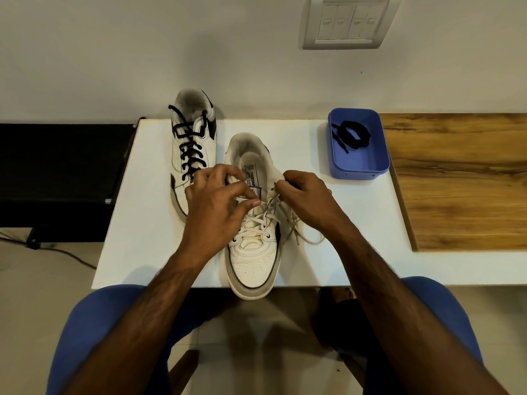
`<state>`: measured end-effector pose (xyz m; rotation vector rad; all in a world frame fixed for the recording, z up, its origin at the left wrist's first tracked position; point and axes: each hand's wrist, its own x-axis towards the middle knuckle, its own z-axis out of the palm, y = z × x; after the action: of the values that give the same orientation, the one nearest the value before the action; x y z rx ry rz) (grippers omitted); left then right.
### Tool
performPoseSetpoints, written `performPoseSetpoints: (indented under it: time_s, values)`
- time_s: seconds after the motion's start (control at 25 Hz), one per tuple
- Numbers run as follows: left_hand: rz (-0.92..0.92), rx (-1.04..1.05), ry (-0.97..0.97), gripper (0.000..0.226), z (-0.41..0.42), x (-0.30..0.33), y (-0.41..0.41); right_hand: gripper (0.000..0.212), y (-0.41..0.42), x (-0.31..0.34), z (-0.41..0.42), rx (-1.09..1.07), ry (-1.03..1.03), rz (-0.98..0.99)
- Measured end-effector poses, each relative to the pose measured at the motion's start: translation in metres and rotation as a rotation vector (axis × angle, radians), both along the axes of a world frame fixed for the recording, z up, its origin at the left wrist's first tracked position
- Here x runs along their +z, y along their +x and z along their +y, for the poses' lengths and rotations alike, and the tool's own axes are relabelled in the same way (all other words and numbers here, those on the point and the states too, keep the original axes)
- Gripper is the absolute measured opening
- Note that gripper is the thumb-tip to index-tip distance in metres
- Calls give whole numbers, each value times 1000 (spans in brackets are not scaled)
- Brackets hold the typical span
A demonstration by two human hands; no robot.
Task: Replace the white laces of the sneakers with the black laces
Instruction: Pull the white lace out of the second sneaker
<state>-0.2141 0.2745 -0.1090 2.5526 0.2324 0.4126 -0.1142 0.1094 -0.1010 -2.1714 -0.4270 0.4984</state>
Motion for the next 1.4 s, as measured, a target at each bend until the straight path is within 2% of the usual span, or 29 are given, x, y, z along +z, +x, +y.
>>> performPoseSetpoints:
  time_s: [0.08, 0.12, 0.24, 0.28, 0.32, 0.44, 0.48, 0.56, 0.64, 0.68, 0.8, 0.84, 0.88, 1.0, 1.04, 1.08, 1.16, 1.24, 1.32, 1.4]
  values:
    - [-28, 12, -27, 9, 3, -1, 0, 36, 0, -1, 0, 3, -11, 2]
    - [-53, 23, -131, 7, 5, 1, 1, 37, 1, -2, -1, 4, -13, 7]
    - [-97, 95, -719, 10, 12, 10, 1, 42, 1, -1, -1, 5, -2, 12]
    - [-93, 99, -745, 15, 13, 12, 0, 44, 1, 0, 0, 5, -4, 12]
    - [-84, 80, -621, 20, 12, 13, -1, 45, 0, 0, 0, 5, -7, 12]
    - [14, -35, 6, 28, 2, 6, -4, 40, 0, 1, -1, 2, -10, -2]
    - [25, -51, 87, 25, -1, 3, -3, 39, 0, 1, -1, 2, -5, -5]
    - [-1, -35, 63, 17, -3, -3, -1, 38, 0, 0, 0, 6, 2, -13]
    - [-46, 6, -64, 17, -3, -4, 0, 41, 0, -2, 0, 9, -2, -21]
    - [-61, 28, -175, 17, -2, -3, 1, 44, 1, -2, 0, 7, -3, -19]
    - [-93, 81, -720, 21, 6, 7, 4, 47, 2, -2, 0, 13, -12, -11]
    - [-93, 82, -788, 24, 7, 9, 3, 47, 2, -1, 0, 13, -16, -9]
    - [-82, 75, -692, 27, 7, 11, 1, 47, 2, -1, 0, 13, -17, -8]
    - [37, -36, 29, 33, -3, 5, -4, 44, 1, 0, 1, 8, -12, -16]
    - [53, -71, 174, 28, -5, -1, -4, 43, 0, 0, 1, 6, -10, -19]
    - [48, -86, 241, 22, -7, -4, -3, 43, 0, 0, 1, 4, -10, -20]
    - [-9, -51, 171, 17, -6, -9, -1, 43, 0, 0, 2, 3, -14, -16]
    - [-83, 31, -126, 9, -4, -3, 1, 42, 0, -1, 1, 6, -18, -17]
    - [-101, 83, -356, 24, -2, 3, 1, 39, 0, 0, 1, 11, -17, -26]
    - [-49, 37, -215, 26, -1, 6, 0, 38, -1, 1, 1, 13, -14, -25]
